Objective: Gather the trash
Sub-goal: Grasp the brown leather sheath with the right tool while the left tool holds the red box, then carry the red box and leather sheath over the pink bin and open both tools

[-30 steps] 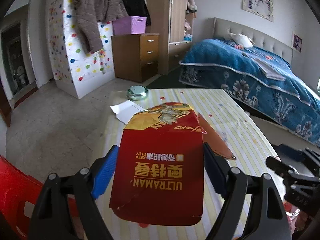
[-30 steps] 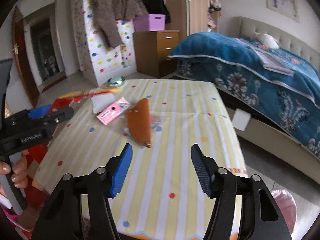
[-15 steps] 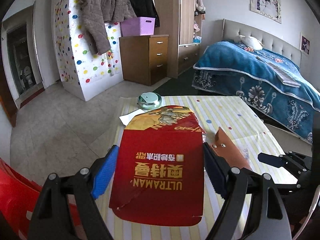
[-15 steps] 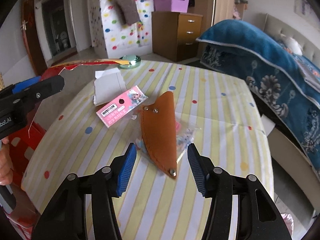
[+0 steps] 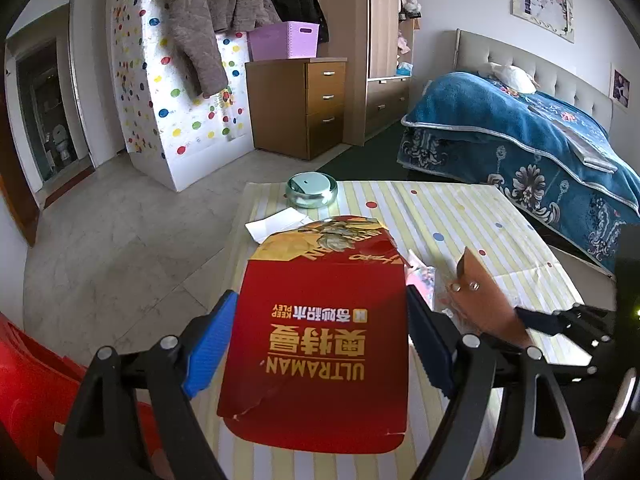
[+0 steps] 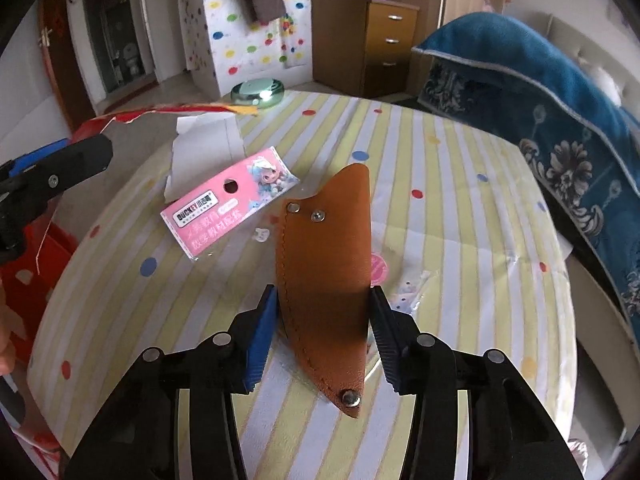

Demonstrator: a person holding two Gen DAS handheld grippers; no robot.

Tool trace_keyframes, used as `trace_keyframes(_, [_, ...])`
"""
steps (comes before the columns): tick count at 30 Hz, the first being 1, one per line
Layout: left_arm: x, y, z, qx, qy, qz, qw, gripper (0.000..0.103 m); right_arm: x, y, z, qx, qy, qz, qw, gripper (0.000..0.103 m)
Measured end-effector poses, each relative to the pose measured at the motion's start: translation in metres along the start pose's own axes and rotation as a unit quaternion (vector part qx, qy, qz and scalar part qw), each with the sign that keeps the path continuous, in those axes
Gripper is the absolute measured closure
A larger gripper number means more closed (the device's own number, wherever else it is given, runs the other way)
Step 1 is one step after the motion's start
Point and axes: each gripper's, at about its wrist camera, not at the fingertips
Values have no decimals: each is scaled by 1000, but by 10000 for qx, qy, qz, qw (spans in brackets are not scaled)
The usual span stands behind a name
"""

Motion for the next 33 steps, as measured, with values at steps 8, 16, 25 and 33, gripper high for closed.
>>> trace_keyframes(8, [2, -32, 1, 189, 6, 157, 9997, 24, 18, -90, -8, -83, 142, 814, 9965, 57])
trace_keyframes(16, [18, -76, 39, 853, 215, 190, 9959, 23, 42, -140, -5, 135, 360, 1042, 9938, 57])
trace_keyframes(25, [52, -135, 120, 1629, 957, 339, 9814, 23, 107, -199, 10, 621, 779, 1287, 9867, 57])
trace_keyframes(33, [70, -183, 202, 2276, 1729, 545, 9567, 23, 174, -258, 39, 1298, 1468, 1569, 9680, 57])
Point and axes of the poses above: each gripper's, at about its wrist camera, not at the fingertips, and y roughly the way its jaws point, z to its right, x to its underside, and after that the axes turned 14 degrees about -x, right-handed
